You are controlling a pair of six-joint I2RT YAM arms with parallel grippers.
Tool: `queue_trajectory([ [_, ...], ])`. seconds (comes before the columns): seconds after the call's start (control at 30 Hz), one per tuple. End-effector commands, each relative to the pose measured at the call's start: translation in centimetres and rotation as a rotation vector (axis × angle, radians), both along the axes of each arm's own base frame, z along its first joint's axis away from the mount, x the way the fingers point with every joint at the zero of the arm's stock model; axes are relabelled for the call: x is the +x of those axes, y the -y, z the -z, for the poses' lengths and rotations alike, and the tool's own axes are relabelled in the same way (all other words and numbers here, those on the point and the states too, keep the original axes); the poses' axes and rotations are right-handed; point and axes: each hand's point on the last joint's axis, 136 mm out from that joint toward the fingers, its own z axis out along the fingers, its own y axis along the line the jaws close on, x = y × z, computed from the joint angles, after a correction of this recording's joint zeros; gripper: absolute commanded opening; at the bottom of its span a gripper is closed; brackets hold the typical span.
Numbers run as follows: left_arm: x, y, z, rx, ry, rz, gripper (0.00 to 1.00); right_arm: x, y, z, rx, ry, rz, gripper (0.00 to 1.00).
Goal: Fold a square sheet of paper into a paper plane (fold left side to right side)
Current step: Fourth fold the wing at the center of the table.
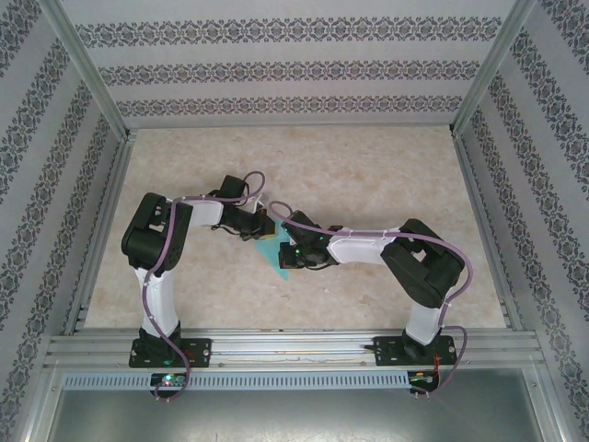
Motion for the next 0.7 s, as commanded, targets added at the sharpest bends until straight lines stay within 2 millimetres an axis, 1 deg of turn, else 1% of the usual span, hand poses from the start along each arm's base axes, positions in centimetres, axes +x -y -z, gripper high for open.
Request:
queue_trajectory([
  [0.0,4.6,-5.1,2.8,0.204,0.125,-0.114,0.06,-7.5,7.8,6.7,-0.346,-0.285,-0.035,0.00],
  [0.33,6.3,-6.3,3.5,0.226,0.124,-0.135,0.07,-7.6,7.7,6.5,-0.347,-0.288,-0.045,0.00],
  [0.53,8.0,-7.5,2.7,0.231,0.136,-0.155,0.07,-7.7,7.7,6.5,-0.346,-0.293,-0.049,0.00],
  [0.67,8.8,-8.1,2.6,0.235,0.137,-0.167,0.07,-7.7,7.7,6.5,-0.345,-0.295,-0.051,0.00],
])
